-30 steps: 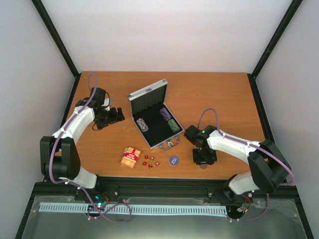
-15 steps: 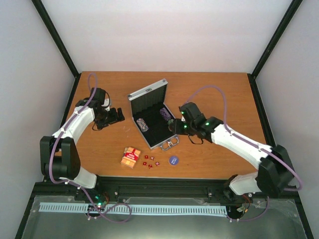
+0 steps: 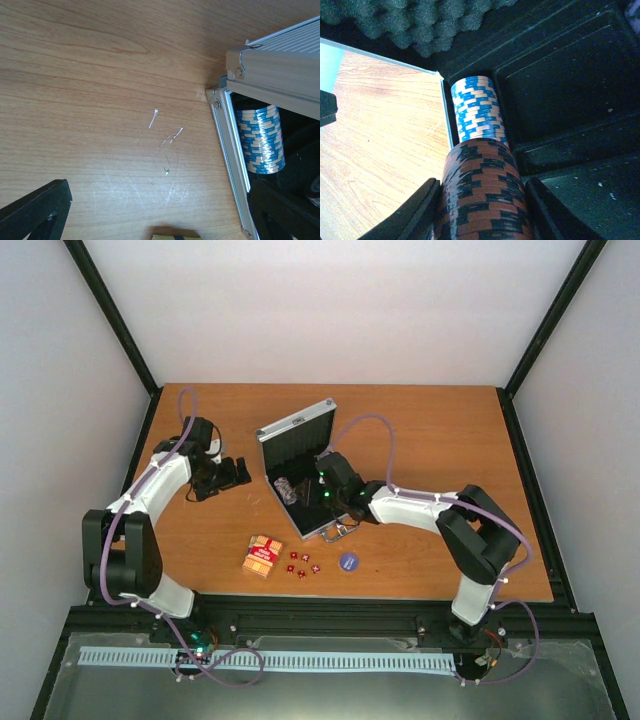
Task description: Pack up texas hold em set
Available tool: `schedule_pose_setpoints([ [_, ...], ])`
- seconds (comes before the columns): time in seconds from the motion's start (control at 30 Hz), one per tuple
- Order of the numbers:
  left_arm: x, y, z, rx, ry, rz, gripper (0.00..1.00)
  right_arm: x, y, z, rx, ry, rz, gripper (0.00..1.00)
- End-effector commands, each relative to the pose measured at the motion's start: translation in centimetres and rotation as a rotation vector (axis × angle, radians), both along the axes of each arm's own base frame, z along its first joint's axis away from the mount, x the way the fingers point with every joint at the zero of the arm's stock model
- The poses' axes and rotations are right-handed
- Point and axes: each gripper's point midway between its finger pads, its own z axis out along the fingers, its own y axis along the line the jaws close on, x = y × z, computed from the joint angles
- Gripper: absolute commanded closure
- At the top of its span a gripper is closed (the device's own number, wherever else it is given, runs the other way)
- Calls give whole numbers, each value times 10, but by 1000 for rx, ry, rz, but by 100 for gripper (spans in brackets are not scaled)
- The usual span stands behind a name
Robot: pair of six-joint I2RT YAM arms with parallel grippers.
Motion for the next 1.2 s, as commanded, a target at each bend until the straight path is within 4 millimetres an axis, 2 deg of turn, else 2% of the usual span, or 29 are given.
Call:
schedule_pose_setpoints([
  [0.0,5,-5,1,-16,-8,-6,0,12,28,31,97,-81,-13,97],
  [0.27,6,-5,0,-17,-9,-7,0,-2,32,22,17,-57,-36,97],
  [0.4,5,-5,-1,-17,-5,-7,0,-1,30,23,-3,-64,-62,97],
  [0.53,4,-5,-2,-17,-2,-7,0,-3,30,10,-36,-23,-72,97],
  [0.93,3,-5,-1,-16,-3,-7,0,-3,27,-13,-91,12,-102,97],
  [1.17,4,-5,-4,-16,4,-7,0,-1,36,-22,-47,8,-93,97],
])
